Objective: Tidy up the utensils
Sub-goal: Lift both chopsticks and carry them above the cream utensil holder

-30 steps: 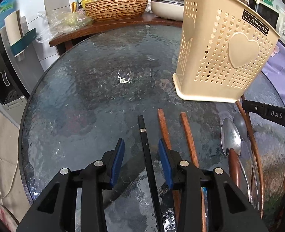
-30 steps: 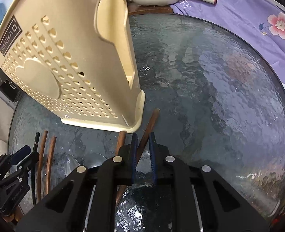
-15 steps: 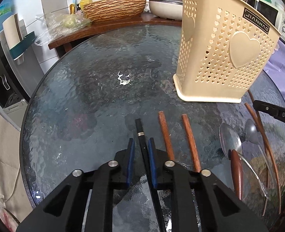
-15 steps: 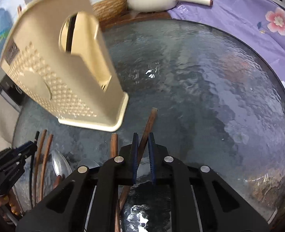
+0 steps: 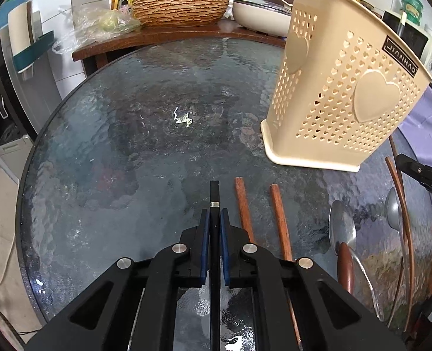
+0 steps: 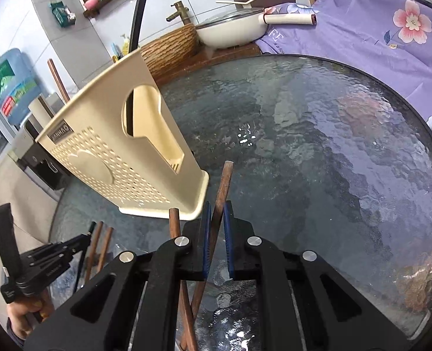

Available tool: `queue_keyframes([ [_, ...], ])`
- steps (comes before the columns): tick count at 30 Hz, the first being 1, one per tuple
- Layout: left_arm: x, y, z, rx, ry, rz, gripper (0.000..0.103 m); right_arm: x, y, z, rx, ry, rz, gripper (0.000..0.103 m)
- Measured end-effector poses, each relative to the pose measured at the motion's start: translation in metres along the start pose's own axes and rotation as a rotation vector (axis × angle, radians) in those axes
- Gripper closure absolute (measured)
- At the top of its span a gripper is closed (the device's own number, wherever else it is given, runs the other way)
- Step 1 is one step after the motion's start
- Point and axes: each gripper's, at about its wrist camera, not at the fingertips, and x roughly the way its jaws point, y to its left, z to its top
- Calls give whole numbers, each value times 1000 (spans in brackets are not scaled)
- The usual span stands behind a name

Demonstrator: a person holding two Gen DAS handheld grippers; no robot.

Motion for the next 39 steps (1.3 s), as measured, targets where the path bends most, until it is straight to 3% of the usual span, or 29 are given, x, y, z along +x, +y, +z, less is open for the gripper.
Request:
queue_keyframes([
  [6, -10, 2, 5, -25, -40, -15, 96, -5, 1, 4, 21, -37, 39, 95],
  [14, -46, 1, 21, -47, -152, -29, 96, -29, 11, 18, 11, -127, 92, 95],
  [25, -81, -7, 32, -61, -262, -55, 96, -57, 23, 39, -45, -247, 114, 95],
  [39, -121, -7, 34, -47, -360, -71, 96, -114, 44, 35, -149, -345, 138, 95],
])
